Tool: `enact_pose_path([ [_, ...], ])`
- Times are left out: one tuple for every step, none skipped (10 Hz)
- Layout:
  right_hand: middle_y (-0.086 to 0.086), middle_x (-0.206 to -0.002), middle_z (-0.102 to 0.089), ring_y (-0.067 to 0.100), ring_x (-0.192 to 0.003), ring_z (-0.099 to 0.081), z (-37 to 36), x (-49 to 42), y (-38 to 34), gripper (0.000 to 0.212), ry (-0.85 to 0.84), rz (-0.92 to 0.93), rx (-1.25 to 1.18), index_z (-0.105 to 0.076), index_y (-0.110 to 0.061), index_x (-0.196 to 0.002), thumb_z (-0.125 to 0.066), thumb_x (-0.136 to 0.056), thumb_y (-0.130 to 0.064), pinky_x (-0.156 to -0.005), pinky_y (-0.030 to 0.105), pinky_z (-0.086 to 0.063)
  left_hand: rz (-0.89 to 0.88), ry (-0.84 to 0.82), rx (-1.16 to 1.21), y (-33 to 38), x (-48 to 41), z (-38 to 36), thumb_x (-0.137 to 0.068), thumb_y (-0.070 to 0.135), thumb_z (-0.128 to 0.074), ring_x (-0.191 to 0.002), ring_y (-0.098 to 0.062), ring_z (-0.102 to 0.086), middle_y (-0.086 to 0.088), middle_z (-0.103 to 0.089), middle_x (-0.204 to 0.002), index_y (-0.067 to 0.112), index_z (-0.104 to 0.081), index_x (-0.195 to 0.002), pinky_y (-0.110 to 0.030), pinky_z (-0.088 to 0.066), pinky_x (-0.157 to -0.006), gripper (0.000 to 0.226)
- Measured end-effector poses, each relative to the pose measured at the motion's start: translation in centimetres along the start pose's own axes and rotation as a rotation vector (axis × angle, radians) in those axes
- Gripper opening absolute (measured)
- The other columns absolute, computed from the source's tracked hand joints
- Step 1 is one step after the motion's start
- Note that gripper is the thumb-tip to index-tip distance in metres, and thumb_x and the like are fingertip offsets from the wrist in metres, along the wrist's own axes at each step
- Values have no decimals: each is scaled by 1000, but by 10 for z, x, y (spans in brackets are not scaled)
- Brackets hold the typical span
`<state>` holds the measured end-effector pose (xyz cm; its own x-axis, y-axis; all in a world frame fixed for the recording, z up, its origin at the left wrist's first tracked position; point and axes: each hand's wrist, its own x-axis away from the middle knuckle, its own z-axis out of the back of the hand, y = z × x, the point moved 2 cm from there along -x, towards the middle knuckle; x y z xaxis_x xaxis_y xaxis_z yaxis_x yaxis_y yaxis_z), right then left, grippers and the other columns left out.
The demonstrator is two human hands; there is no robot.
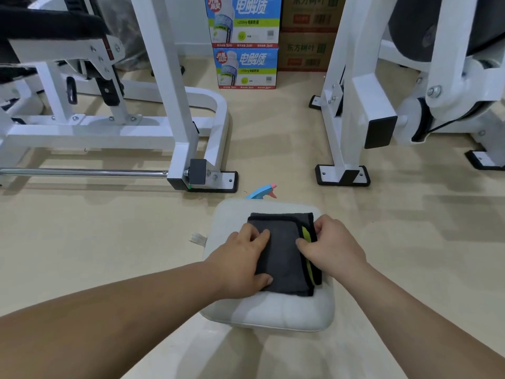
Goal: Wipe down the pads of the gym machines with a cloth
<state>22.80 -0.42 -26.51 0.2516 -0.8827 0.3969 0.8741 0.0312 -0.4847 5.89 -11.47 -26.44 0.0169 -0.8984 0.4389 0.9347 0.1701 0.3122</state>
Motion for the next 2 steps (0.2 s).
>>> enact_pose_path([
  [-7,-97,-60,16,-85,-59,6,2,-3,33,-36,-35,-41,-47,-25,-98,-70,-84,-44,-69,34,-48,28,-33,-41,1,2,1,-95,54,-60,-133,-24,-36,-1,-21,-150,20,-9,-164,-40,-41,-112,92],
  [-3,-118,-57,20,-100,-61,24,9,-13,52,109,58,23,-46,-25,-130,-63,-88,-52,-76,35,-50,42,16,-34,11,7,22,-97,51,-57,-120,-23,-52,-1,-41,-139,23,-43,-146,-43,-50,-100,58],
])
